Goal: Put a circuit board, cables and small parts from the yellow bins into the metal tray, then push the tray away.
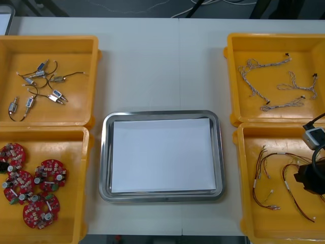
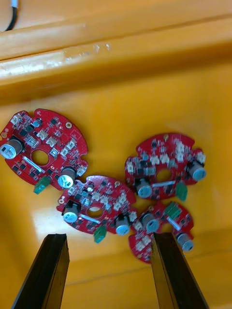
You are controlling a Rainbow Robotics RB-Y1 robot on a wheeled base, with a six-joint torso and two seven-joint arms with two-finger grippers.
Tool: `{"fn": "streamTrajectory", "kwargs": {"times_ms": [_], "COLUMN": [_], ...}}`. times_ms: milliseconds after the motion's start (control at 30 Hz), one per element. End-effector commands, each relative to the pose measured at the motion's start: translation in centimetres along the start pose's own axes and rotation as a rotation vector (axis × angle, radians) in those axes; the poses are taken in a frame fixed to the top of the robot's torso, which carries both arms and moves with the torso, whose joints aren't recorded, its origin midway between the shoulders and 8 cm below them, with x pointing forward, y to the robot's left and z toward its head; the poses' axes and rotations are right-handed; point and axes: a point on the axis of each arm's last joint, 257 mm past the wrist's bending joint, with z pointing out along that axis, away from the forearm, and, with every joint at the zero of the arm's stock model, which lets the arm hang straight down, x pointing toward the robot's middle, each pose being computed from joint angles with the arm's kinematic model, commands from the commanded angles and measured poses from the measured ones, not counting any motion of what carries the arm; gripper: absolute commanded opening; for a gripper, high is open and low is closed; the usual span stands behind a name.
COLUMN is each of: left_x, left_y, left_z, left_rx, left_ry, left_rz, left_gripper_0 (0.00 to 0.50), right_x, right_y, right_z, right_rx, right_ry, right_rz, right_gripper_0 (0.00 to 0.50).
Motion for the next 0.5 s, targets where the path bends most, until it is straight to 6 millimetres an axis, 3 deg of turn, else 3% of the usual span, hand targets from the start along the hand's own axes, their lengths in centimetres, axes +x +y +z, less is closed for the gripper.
{"fn": "streamTrajectory", "kwargs": {"times_ms": [33,267,500], "left_x": [1.3,2.4,3.1], "left_y": [1.6,1.7,1.5], "left_z": [-1.4,-0.8,0.4], "left_rx": [-0.029,-0.026,0.000], "left_ry": [-0.019,-0.039,-0.067], "left_rz": [0.190,0.309,0.372], "left_gripper_0": [0.500,0.500,0.500], "right_x": [1.6,2.0,2.2], "right_y": [1.1,1.2,1.7], "right_z": [1.3,3.7,4.8], "right_rx": [-0.027,-0.059,-0.063], "right_ry": [0.009,0.003,0.005], "right_rz": [-0.026,0.005,-0.011], "right_gripper_0": [0.500,0.500,0.500]}}
